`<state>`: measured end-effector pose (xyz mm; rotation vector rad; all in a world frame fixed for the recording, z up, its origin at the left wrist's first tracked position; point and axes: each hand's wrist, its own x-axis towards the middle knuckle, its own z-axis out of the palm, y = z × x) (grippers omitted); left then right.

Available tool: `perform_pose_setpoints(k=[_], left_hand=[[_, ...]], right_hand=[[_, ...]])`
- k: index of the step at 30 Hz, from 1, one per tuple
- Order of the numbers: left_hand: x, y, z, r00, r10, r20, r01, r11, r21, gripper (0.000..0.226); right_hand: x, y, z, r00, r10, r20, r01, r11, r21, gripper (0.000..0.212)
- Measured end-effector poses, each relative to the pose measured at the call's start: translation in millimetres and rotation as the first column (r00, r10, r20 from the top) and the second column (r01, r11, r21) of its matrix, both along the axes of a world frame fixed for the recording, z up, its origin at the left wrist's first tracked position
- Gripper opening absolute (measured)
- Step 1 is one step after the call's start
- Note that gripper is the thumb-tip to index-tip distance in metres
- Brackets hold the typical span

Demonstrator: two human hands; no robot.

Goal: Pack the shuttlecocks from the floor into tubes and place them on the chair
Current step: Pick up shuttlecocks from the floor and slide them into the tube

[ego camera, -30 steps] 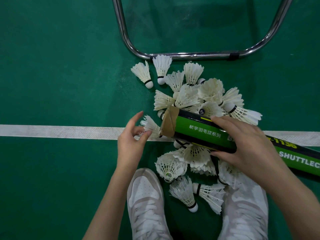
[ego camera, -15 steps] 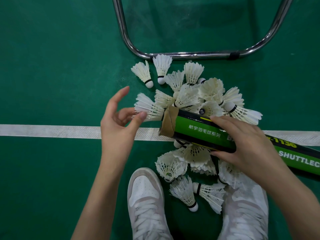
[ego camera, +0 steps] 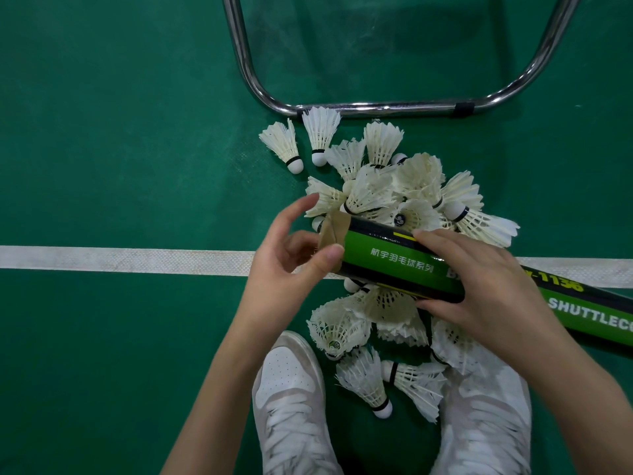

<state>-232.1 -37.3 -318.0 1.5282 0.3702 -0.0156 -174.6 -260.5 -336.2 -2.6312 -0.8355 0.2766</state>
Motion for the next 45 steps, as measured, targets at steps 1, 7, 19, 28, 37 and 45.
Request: perform_pose_setpoints(k=[1, 7, 19, 28, 37, 45], left_hand=[[-0.1, -0.5, -0.5, 1.0, -0.016, 0.002, 0.016, 1.0, 0.022, 0.062], [2.4, -8.7, -3.7, 1.0, -0.01, 0.0, 0.01, 0.993, 0.116, 0.086], [1.3, -6.9, -5.6, 0.992, -0.125, -0.021, 0.124, 0.991, -0.048, 0.079], [-0.3, -7.7, -4.2, 0.99, -0.134, -0.051, 0.136, 0.989, 0.058, 0.094], [0.9, -9.7, -5.1, 0.995, -0.09, -0.043, 0.094, 0.992, 0.089, 0.099], [1.8, -9.7, -5.4, 0.993, -0.109, -0.043, 0.111, 0.993, 0.036, 0.098]], right_hand=[[0.1, 0.7, 0.0, 1.0, -0.001, 0.001, 0.001, 1.0, 0.002, 0.091], [-0.1, 0.7, -0.5, 1.0, 0.009, 0.025, -0.01, 1.0, 0.006, 0.092], [-1.3, 3.0, -1.9, 0.999, 0.022, 0.026, -0.022, 1.0, 0.008, 0.09], [-1.7, 2.1, -1.9, 0.999, 0.026, 0.043, -0.026, 1.0, -0.005, 0.092], [-1.9, 1.6, -1.6, 0.999, 0.028, 0.037, -0.027, 1.0, -0.011, 0.091], [-2.4, 3.1, -1.4, 0.997, 0.052, 0.056, -0.052, 0.999, 0.003, 0.09]])
